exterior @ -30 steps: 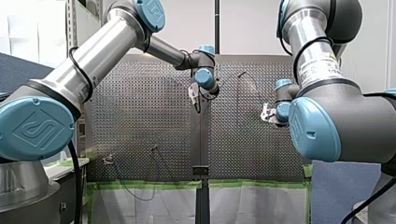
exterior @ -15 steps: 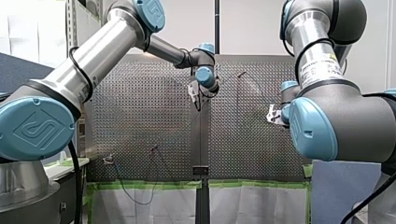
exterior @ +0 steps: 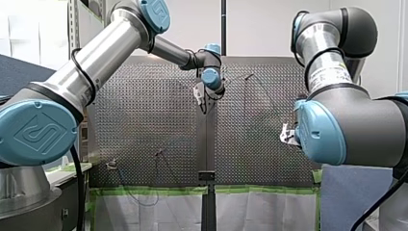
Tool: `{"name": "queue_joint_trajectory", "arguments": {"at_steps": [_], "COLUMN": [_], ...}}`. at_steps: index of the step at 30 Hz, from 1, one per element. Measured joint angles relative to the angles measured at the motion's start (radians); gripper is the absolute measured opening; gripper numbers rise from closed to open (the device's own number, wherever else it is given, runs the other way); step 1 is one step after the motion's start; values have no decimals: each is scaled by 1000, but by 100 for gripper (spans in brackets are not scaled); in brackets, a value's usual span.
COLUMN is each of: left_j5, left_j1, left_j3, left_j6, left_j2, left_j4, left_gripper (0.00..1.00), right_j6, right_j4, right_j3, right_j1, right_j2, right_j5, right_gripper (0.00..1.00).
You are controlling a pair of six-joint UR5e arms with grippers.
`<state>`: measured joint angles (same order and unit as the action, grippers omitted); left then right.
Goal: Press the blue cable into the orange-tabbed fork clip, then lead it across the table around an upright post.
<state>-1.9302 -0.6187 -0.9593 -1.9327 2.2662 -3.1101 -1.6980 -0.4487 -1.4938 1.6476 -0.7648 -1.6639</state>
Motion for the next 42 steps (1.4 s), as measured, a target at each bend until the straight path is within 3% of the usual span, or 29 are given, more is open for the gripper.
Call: {"name": "queue_joint_trajectory", "arguments": {"at_steps": [7, 16, 29, 42], "left_j5": [-4, -11, 2, 1], "left_j1": [1, 2, -4, -5], "left_j3": [0, 0, 1, 1], "left_j6": [-1, 0, 3, 1], "left_j2": [0, 0, -1, -2], "left_j4": [1, -2, -2, -4], "left_gripper": [100, 100, 100, 100], "right_j6": [19, 14, 12, -15], "right_j4": [-39, -59, -65, -83], "right_j3": [-10, -12, -12, -12], "right_j1": [-23, -35, -37, -49], "right_j2": [14, 68, 74, 106], "right_j5": [3, 13, 27, 42], "right_gripper": [0, 0, 0, 0]}}
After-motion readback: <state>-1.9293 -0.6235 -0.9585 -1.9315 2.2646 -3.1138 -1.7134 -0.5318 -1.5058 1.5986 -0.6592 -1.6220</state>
